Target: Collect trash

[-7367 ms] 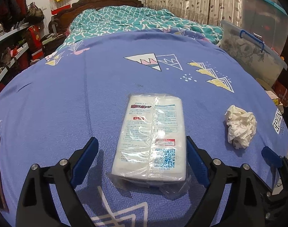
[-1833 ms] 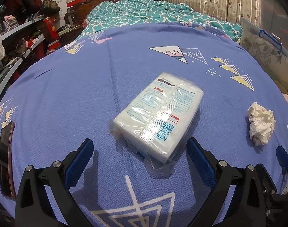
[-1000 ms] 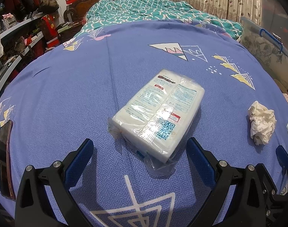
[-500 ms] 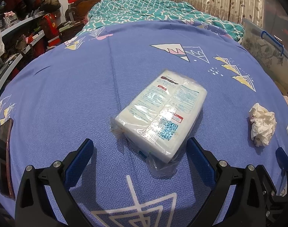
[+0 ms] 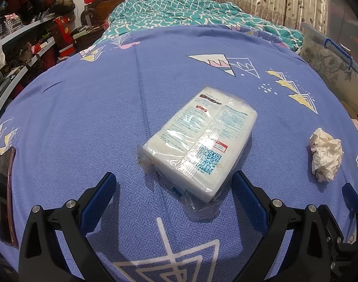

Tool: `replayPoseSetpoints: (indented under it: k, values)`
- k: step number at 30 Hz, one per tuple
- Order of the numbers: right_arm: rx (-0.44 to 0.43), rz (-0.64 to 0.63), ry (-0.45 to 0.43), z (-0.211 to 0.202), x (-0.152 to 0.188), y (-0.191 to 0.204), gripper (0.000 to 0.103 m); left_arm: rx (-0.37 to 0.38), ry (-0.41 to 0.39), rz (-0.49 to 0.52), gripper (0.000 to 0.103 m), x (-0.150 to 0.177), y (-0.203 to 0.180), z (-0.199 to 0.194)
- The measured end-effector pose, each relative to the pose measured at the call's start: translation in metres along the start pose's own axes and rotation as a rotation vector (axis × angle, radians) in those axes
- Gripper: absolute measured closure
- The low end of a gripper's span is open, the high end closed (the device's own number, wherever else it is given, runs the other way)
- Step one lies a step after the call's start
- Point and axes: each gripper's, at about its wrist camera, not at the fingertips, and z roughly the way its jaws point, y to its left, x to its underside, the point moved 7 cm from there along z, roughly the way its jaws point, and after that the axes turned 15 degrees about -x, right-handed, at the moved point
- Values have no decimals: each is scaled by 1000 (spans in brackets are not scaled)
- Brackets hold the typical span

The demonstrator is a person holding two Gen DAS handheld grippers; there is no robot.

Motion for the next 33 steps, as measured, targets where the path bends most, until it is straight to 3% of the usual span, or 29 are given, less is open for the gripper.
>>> replayPoseSetpoints:
  k: [33]
  values:
    - [1, 0, 0, 0, 0, 0, 3, 28, 23, -18, 9, 0, 3, 2]
